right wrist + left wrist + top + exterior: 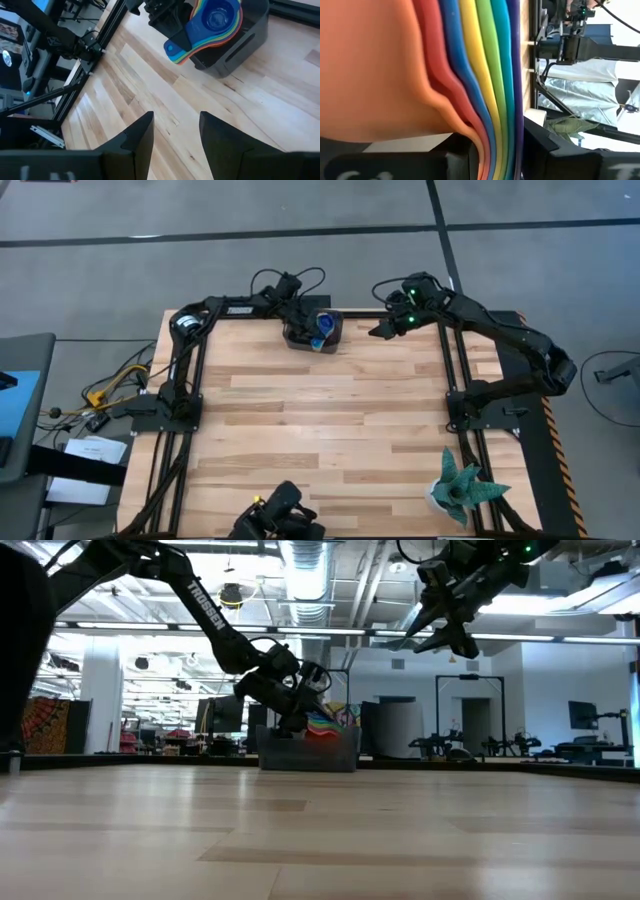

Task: Nest measuring cups in basket
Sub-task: Put the nested measuring cups into the black bin

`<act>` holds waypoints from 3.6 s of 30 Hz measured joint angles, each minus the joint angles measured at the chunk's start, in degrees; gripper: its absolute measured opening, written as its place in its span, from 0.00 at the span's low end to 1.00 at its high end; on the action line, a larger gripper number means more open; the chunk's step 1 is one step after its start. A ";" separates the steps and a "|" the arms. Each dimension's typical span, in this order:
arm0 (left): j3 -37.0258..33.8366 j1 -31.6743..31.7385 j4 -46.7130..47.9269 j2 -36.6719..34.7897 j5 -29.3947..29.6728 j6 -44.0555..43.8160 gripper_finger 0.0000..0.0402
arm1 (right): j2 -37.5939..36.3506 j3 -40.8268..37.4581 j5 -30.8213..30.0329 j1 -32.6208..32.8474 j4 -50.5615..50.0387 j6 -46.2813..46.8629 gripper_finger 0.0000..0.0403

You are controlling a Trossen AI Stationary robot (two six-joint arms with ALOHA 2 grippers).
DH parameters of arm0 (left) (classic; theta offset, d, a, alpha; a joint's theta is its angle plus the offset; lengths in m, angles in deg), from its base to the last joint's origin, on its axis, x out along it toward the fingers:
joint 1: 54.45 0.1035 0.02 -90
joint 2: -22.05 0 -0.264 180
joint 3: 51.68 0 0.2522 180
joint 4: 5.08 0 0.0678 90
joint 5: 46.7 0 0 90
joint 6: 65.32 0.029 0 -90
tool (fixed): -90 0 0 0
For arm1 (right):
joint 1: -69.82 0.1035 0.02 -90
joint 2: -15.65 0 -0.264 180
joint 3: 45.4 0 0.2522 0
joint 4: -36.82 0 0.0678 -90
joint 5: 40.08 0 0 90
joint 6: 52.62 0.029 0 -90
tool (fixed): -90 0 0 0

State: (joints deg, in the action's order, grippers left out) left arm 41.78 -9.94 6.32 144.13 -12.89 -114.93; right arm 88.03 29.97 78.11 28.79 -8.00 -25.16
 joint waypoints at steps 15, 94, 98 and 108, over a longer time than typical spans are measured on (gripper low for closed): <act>0.02 -0.04 -1.60 0.85 0.69 -0.72 0.28 | 0.02 0.00 0.04 0.13 -0.01 0.55 0.45; 0.04 1.40 -4.66 0.83 -1.47 0.88 0.48 | 33.00 11.17 -14.86 7.76 14.16 -35.95 0.31; 0.06 1.40 -4.66 0.83 -0.46 1.18 0.48 | 33.00 11.15 -14.88 7.90 14.11 -37.61 0.30; 0.07 1.23 -4.69 0.82 3.60 -3.64 0.48 | 33.00 11.08 -14.88 8.00 15.17 -44.82 0.30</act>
State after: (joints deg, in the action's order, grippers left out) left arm 41.85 -8.71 1.63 144.95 -9.30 -118.57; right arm 121.03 41.05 63.22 36.79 7.18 -69.98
